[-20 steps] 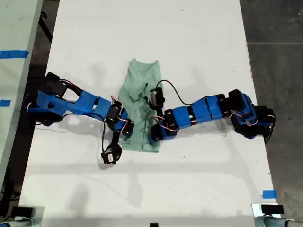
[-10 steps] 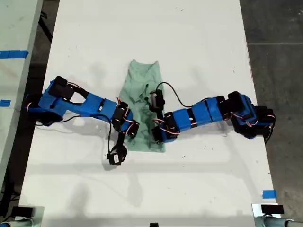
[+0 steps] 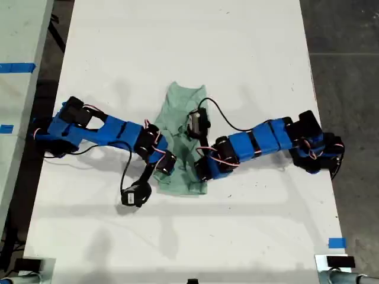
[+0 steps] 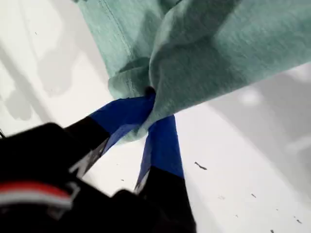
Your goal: Fold tshirt
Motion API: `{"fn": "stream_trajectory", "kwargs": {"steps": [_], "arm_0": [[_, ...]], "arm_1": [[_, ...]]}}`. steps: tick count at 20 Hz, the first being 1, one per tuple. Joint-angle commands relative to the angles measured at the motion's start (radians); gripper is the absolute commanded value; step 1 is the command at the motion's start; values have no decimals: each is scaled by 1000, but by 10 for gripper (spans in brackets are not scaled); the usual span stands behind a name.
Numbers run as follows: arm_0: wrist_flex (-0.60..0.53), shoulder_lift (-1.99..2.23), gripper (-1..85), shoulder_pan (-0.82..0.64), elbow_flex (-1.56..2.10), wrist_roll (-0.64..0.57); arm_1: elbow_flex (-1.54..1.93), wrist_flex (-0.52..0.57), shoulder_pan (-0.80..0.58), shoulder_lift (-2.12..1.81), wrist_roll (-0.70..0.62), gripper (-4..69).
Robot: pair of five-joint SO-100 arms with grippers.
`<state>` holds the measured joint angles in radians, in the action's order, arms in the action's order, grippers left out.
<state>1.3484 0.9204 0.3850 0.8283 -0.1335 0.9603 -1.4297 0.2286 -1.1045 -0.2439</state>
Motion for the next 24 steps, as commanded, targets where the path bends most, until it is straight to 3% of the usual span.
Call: {"fn": "stream_trajectory", "kwargs": {"steps": [1, 8, 12, 15, 16, 17, 18, 21, 24], "arm_0": [[54, 155, 0, -100, -49, -86], [215, 321, 0, -474, -34, -356], [227, 293, 0, -680, -21, -468], [209, 267, 8, -762, -21, -517], [207, 267, 76, -790, -21, -517], [216, 278, 256, -819, -25, -523], [238, 304, 326, -859, -21, -520], [261, 454, 362, -1000, 46, -541], [249, 664, 363, -1104, 239, -571]], "arm_1": [[5, 6, -100, -155, -75, -19], [127, 11, -480, -377, -318, -19], [187, 77, -672, -397, -419, -19], [218, 155, -735, -393, -465, -21], [222, 161, -762, -393, -460, 66], [229, 153, -804, -403, -442, 128], [247, 153, -850, -430, -443, 166], [325, 137, -999, -557, -451, 234], [509, 109, -1112, -778, -462, 224]]}}
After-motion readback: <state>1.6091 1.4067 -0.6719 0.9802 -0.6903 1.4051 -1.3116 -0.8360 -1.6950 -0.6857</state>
